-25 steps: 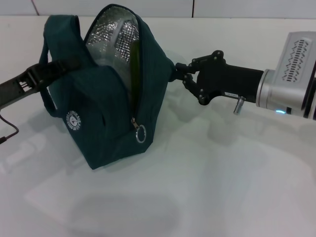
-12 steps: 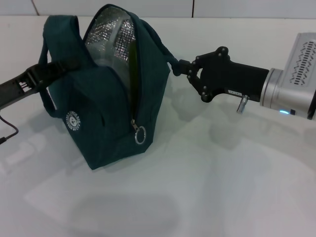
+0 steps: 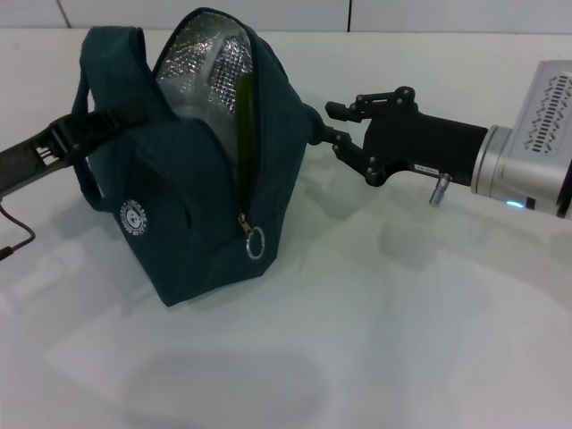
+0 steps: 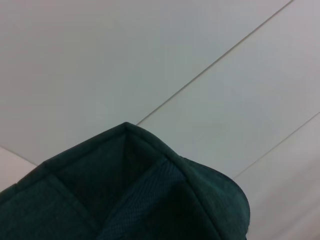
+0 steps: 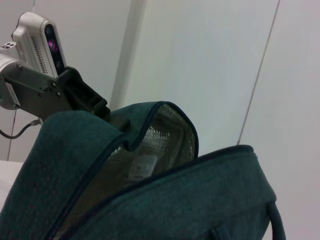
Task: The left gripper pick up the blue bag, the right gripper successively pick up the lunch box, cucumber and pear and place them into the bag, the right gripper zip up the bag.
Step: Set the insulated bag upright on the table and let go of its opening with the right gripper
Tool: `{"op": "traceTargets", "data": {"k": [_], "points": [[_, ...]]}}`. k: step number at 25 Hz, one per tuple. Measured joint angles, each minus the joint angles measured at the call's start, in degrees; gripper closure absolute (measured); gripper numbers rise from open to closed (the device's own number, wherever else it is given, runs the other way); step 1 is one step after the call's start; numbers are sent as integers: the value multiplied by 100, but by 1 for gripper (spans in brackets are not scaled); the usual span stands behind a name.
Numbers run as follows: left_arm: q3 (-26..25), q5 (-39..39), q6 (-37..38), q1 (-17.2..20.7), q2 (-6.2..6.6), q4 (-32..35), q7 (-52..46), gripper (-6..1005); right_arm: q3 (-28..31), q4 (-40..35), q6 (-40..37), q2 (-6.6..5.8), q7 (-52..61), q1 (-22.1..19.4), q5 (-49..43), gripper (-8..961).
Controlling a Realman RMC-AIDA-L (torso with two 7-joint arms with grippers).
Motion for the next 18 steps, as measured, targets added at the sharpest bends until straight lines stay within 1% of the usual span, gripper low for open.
{"op": "traceTargets", "data": {"k": [3,6,14,18], "points": [[2,0,0,-9,0,-2,-5,958,-2,5,30,0,0,42,0,803],[6,0,0,-15,0,-2,-7,958,-11,7,63,0,2,86,-11,696],[-7,0,0,-18,-5,-37,-5,958,-214,9,199,0,-8,241,-3,703],[-6,0,0,-30,0,-73,3,958,-350,-33,272,0,-95,252,-2,707]]}}
